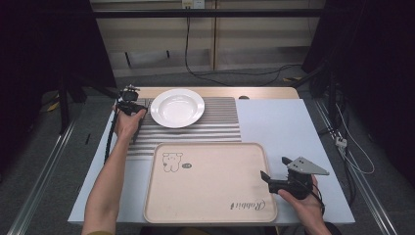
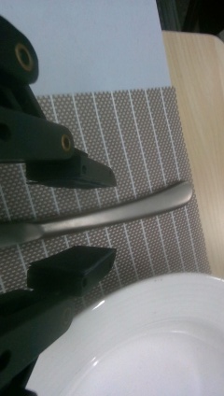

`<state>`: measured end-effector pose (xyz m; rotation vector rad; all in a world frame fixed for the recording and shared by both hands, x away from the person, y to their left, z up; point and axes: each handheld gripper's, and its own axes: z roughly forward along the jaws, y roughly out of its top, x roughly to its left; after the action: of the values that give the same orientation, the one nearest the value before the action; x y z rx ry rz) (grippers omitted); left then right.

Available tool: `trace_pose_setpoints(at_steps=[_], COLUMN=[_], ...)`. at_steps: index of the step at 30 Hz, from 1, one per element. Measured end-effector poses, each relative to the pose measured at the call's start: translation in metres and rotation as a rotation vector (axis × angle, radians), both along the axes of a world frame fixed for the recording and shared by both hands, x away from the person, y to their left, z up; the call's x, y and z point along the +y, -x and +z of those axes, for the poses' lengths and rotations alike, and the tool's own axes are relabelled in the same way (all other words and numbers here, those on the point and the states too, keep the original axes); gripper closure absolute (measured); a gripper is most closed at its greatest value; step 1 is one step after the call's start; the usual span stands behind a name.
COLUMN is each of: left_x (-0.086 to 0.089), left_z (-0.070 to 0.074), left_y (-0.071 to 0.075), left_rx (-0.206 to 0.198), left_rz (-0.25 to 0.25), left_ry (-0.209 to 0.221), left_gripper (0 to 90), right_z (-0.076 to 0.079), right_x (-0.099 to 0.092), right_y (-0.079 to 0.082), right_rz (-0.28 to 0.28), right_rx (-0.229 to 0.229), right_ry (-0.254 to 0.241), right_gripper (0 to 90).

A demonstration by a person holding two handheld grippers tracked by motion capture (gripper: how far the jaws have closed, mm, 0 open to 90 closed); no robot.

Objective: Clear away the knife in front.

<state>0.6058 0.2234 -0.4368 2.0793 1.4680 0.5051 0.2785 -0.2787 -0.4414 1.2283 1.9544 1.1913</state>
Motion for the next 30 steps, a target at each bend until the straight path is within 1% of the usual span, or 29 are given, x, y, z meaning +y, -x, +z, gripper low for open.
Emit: trace_pose_setpoints(at_steps=[1,2,3,4,5,6,8,10,12,17,21,24,27,29,30], left_x=[-0.001,-0.0028,-0.0043,-0.0057,-0.0059,-0.0059,-0.0037,-0.0039,-0.0041,-0.0039,-0.0014,-0.0016,-0.0013,-0.0003,-0.0009], left_z=[-0.0008,-0.0021,-0.0029,-0.0035,-0.0042,-0.0042,-0.0067,-0.0067,-0.0056,-0.0037,-0.0013,0.0005,0.0003,-0.0004,-0.0011], left_y=[-0.0001,-0.0001,0.0002,0.0003,0.0005,0.0005,-0.0005,-0.0006,-0.0004,0.0005,0.0027,0.004,0.0042,0.0033,0.0025], left_rx=[0.006,0.007,0.011,0.016,0.018,0.018,0.042,0.042,0.049,0.07,0.098,0.114,0.119,0.111,0.109], left_rz=[-0.011,-0.008,-0.013,-0.019,0.001,0.001,0.023,0.024,0.009,-0.011,-0.03,-0.048,-0.035,-0.023,-0.014], left_ry=[-0.002,0.004,-0.004,-0.009,-0.04,-0.04,0.009,0.005,-0.008,-0.026,-0.039,-0.063,-0.047,-0.028,-0.026], left_gripper=[59.3,61.2,61.2,64.8,69.4,71.9,76.0,77.6,78.8,79.8,79.9,79.8,79.7,76.7,76.1], right_z=[0.0,0.0,0.0,-0.0001,-0.0001,-0.0001,0.0,0.0,0.0,-0.0003,-0.0004,-0.0005,-0.0005,0.0003,0.0003], right_x=[0.0,-0.0001,-0.0001,-0.0002,-0.0004,-0.0004,0.0,-0.0002,-0.0004,-0.0001,0.0,0.0,0.0004,0.0005,0.0005], right_y=[0.0,-0.0002,-0.0002,-0.0003,-0.0006,-0.0006,-0.0001,0.0001,0.0,-0.001,-0.0011,-0.0013,-0.0013,0.0001,0.0002], right_rz=[0.0,-0.003,-0.003,-0.005,-0.004,-0.004,-0.001,-0.002,-0.005,-0.007,-0.008,-0.006,-0.007,-0.001,0.0], right_rx=[0.0,0.002,0.002,0.004,0.005,0.005,0.004,0.005,0.005,0.003,0.004,0.003,0.005,-0.003,-0.002], right_ry=[0.0,-0.003,-0.003,-0.007,-0.008,-0.008,-0.005,-0.006,-0.005,-0.001,0.0,0.002,0.002,0.003,0.002], right_gripper=[8.5,8.2,8.2,7.8,7.7,7.7,7.7,7.7,7.7,7.9,7.9,7.9,7.9,8.0,8.0])
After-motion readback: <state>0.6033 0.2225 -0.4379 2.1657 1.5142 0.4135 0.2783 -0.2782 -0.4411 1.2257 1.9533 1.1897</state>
